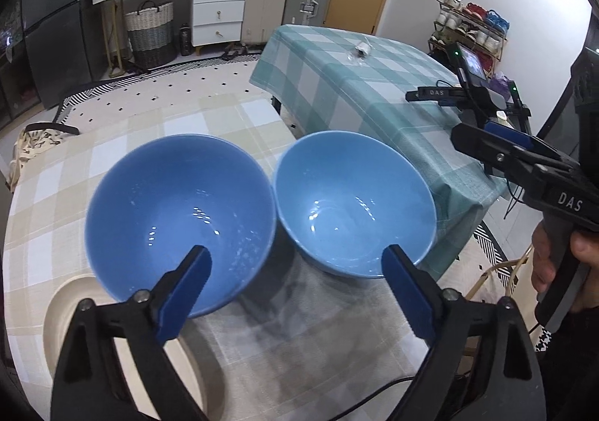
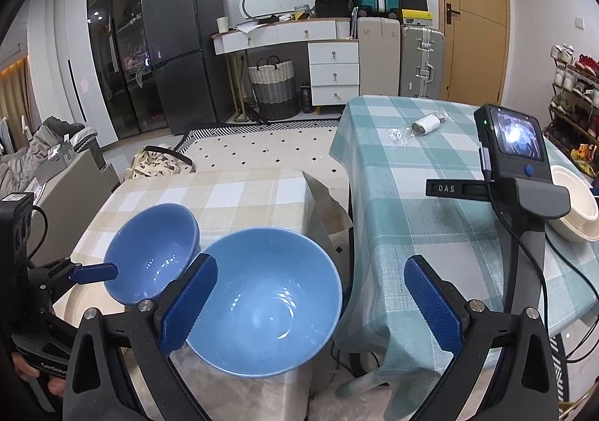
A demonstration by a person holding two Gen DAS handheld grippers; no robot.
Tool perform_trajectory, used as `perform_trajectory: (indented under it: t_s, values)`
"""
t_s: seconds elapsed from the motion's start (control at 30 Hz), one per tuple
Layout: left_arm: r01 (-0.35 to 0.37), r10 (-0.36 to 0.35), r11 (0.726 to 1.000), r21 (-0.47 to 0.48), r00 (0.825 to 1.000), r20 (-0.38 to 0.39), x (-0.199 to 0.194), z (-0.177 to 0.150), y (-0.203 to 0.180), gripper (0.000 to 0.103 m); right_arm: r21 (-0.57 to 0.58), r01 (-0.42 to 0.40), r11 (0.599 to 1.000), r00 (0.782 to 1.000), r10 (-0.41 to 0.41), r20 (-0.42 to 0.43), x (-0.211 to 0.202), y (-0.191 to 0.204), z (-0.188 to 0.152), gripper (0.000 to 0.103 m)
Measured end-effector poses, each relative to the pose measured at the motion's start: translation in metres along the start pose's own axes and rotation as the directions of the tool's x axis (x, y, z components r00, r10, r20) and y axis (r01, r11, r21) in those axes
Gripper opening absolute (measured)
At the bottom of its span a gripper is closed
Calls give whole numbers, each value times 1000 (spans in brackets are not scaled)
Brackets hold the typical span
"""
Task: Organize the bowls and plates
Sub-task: 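Move both open tools toward the rim of the lighter blue bowl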
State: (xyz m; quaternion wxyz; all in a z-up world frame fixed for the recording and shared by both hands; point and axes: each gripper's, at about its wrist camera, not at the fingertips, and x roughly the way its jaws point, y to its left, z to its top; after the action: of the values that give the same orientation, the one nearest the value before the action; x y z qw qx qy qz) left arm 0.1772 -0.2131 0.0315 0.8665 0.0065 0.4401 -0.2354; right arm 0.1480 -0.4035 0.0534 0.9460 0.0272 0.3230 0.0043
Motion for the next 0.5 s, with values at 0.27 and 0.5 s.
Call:
perform_trajectory:
  t_s: [0.27,0.5]
  values:
    - [55,-56,998,-24,998,-34,11,2,-7,64,-8,-15,1000,1000,14,-25,12,-7,-10,101]
    - [68,-70,997,-28,995,-68,22,1,-11,56,-16,-24,1000,997,23,-71,31,-11,-14,80]
